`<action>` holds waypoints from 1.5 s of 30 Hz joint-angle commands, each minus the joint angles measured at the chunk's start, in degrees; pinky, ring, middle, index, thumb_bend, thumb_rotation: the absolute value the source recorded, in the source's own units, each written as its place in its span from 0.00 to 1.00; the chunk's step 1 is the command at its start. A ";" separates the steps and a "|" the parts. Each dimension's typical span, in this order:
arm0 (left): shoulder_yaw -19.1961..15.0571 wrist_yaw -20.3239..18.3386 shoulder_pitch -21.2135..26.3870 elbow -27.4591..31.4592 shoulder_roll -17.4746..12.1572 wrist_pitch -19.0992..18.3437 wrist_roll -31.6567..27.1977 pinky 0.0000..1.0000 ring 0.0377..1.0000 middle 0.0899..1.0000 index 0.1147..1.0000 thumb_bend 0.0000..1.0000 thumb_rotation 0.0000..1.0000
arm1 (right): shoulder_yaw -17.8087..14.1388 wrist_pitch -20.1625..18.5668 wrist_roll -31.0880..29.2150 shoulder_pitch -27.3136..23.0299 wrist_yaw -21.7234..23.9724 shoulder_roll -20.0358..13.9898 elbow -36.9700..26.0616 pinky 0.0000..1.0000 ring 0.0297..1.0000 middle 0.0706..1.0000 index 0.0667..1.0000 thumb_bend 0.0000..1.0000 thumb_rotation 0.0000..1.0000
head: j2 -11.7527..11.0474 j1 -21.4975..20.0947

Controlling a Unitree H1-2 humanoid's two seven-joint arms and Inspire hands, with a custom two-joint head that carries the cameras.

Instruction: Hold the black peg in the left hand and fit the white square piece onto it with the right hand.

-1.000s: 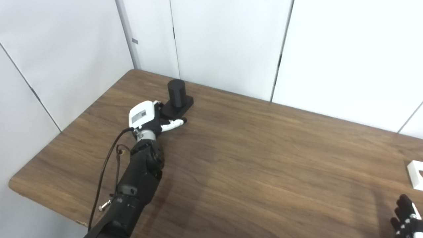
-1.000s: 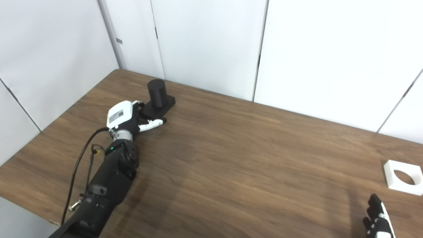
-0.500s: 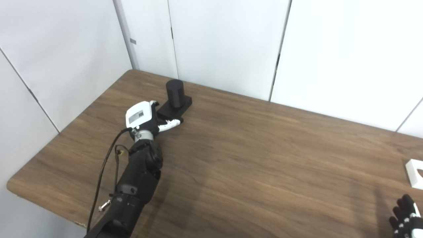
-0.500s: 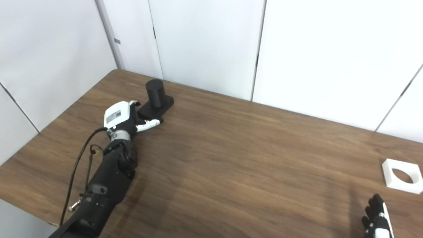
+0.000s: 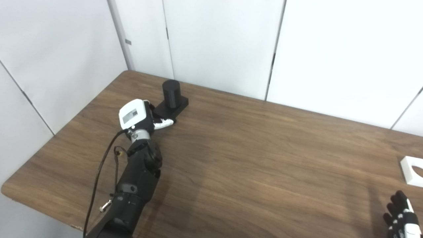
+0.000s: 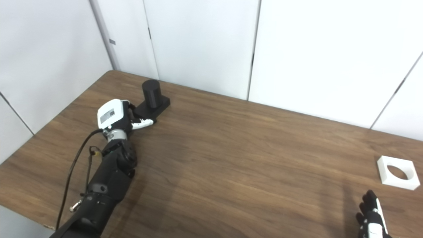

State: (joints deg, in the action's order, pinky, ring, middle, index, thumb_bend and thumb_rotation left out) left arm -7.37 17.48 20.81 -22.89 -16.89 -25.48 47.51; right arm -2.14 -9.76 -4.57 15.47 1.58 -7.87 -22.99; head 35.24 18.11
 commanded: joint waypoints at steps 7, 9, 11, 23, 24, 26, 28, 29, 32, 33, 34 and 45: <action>1.31 5.25 2.19 0.13 -2.36 2.53 -5.08 0.81 0.76 0.64 0.41 0.53 0.06 | 0.30 0.89 0.52 -0.15 -0.65 1.67 -2.32 1.00 1.00 1.00 1.00 0.36 1.00 | 0.02 0.05; 1.70 5.40 2.12 0.27 -2.60 2.45 -6.01 0.80 0.76 0.63 0.41 0.53 0.06 | 0.31 1.15 0.58 -0.10 -0.64 1.62 -2.22 1.00 1.00 1.00 1.00 0.35 1.00 | 0.08 -0.05; 1.94 5.32 2.00 0.48 -2.79 2.35 -6.85 0.78 0.75 0.63 0.41 0.52 0.06 | 0.25 1.37 0.28 -0.07 -0.54 1.57 -2.03 1.00 1.00 1.00 1.00 0.35 1.00 | 0.11 -0.04; 0.06 0.66 -2.20 10.00 -0.98 -0.72 -14.79 0.59 0.71 0.64 0.41 0.52 0.05 | 1.12 2.08 0.79 -0.26 -0.98 1.96 -1.55 1.00 1.00 1.00 1.00 0.31 1.00 | 0.44 -3.21; 0.25 0.08 -3.33 12.44 -0.58 -0.65 -15.38 0.60 0.70 0.63 0.41 0.52 0.05 | 1.14 2.23 0.68 -0.27 -1.00 1.94 -1.35 1.00 1.00 1.00 1.00 0.31 1.00 | 0.51 -3.40; 0.65 -0.93 -5.13 16.27 0.02 -0.31 -16.24 0.61 0.69 0.61 0.42 0.52 0.05 | 1.24 2.49 0.82 -0.24 -1.03 1.77 -1.03 1.00 1.00 1.00 1.00 0.31 1.00 | 0.57 -3.69; 1.49 -2.59 -7.50 21.24 0.71 0.40 -17.22 0.63 0.69 0.61 0.42 0.52 0.05 | 1.37 2.39 1.17 -0.25 -1.08 1.65 -0.85 1.00 1.00 1.00 1.00 0.33 1.00 | 0.69 -4.24; 2.25 -3.97 -8.87 24.17 0.91 0.58 -17.69 0.64 0.69 0.62 0.42 0.52 0.05 | 1.43 2.48 1.28 -0.26 -1.05 1.59 -0.67 1.00 1.00 1.00 1.00 0.34 1.00 | 0.79 -4.52; 4.26 -7.30 -12.51 31.55 1.58 1.50 -19.10 0.71 0.73 0.66 0.42 0.52 0.06 | 1.49 3.01 1.47 -0.33 -0.98 1.52 0.01 1.00 1.00 1.00 1.00 0.36 1.00 | 1.01 -5.36; 4.81 -8.07 -13.46 33.39 1.86 1.56 -19.44 0.73 0.74 0.67 0.42 0.52 0.06 | 1.54 3.28 1.55 -0.34 -1.00 1.56 0.22 1.00 1.00 1.00 1.00 0.37 1.00 | 1.12 -5.65; 5.28 -8.86 -14.32 35.09 2.18 1.57 -19.90 0.75 0.75 0.68 0.42 0.52 0.06 | 1.58 3.56 1.62 -0.36 -1.03 1.62 0.42 1.00 1.00 1.00 1.00 0.37 1.00 | 1.17 -5.90; 11.19 -19.18 -23.69 44.28 1.10 12.79 -26.77 0.85 0.82 0.73 0.42 0.51 0.06 | 2.23 8.40 3.69 -0.96 -1.78 1.69 4.79 1.00 1.00 0.96 0.99 0.47 1.00 | 2.91 -11.79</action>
State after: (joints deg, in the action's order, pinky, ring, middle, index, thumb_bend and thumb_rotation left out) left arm 3.52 -0.84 -3.35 18.88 -14.39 -16.17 21.51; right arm 0.01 -2.82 -1.66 15.23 0.21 -7.84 -18.47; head 38.14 6.25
